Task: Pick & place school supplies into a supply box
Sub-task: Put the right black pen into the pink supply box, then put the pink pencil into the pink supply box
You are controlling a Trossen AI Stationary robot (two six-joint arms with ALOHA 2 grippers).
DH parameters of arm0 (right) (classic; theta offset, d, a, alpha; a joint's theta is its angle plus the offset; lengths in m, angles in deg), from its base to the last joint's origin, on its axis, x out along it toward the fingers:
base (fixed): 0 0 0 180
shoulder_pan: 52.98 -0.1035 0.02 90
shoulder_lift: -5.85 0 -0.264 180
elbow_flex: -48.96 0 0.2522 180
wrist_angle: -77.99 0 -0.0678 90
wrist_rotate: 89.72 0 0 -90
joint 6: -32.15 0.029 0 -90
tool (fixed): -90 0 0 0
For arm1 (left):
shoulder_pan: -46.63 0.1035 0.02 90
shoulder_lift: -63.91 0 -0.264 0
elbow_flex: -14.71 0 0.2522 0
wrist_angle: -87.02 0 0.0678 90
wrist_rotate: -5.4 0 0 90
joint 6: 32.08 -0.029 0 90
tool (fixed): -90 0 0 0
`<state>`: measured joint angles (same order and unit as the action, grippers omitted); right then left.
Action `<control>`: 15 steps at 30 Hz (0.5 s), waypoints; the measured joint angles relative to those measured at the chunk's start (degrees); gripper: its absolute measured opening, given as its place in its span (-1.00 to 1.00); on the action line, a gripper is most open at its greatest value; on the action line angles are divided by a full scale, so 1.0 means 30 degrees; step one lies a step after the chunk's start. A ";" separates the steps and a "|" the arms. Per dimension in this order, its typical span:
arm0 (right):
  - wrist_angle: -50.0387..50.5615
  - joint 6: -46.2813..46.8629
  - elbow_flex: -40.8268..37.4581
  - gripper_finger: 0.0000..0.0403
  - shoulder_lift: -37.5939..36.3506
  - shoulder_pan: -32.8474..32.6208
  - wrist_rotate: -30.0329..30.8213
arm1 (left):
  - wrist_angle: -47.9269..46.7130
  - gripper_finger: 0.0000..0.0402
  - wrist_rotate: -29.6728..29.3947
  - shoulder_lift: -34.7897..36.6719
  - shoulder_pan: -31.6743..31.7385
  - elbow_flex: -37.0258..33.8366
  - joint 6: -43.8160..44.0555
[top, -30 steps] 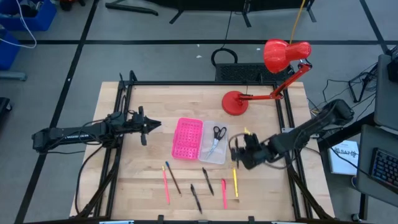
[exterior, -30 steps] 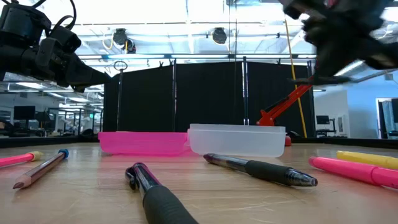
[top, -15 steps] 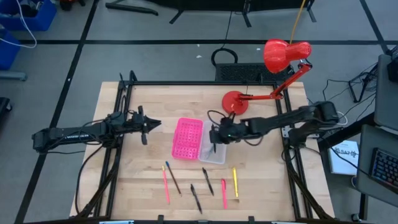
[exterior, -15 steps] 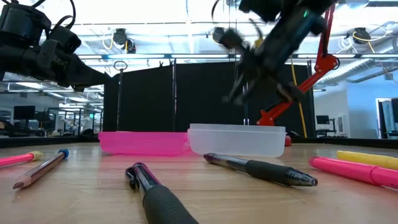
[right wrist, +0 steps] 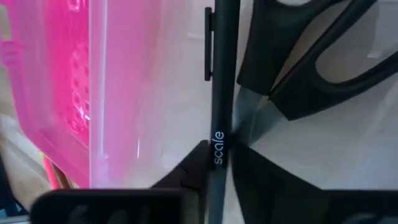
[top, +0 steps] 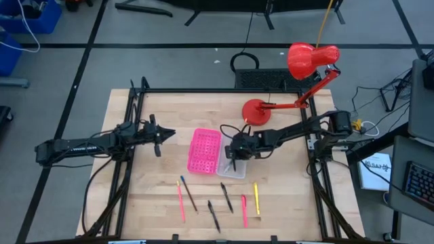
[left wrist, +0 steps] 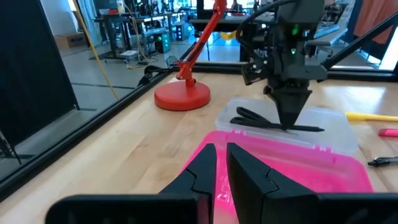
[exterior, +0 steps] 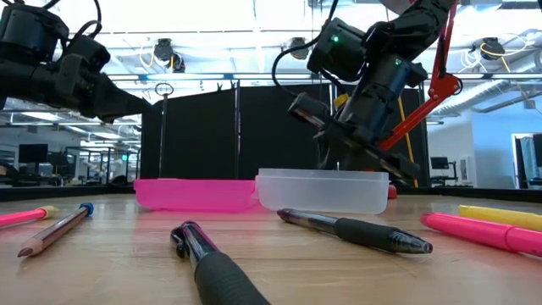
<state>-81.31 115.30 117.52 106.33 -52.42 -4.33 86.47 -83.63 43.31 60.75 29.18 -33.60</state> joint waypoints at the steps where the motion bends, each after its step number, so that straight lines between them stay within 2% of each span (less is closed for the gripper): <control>1: -0.0015 0.0011 0.0006 -0.59 -0.0014 0.0008 0.0014 | 0.0030 -0.77 0.0006 0.0000 -0.0003 0.0000 -0.0005; 5: -0.0078 -0.0040 0.0015 -0.40 -0.0454 0.0008 0.0114 | 0.0123 -0.77 0.0011 0.0000 -0.0001 -0.0007 -0.0028; 10: 0.0050 -0.1339 0.0015 -0.31 -0.1819 0.0001 0.0617 | 0.0138 -0.77 0.0009 0.0000 -0.0003 -0.0007 -0.0735; 13: 0.0017 -0.3612 0.0015 -0.33 -0.3457 -0.0002 0.1829 | 0.0256 -0.77 0.0002 0.0000 -0.0003 -0.0007 -0.0899; 15: -0.0245 -0.5643 0.0015 -0.34 -0.4854 -0.0251 0.3436 | 0.0919 -0.77 0.0010 0.0000 -0.0003 -0.0007 -0.0803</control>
<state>-82.04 98.37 117.57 91.77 -53.18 5.98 89.22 -83.60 43.31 60.74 29.16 -36.01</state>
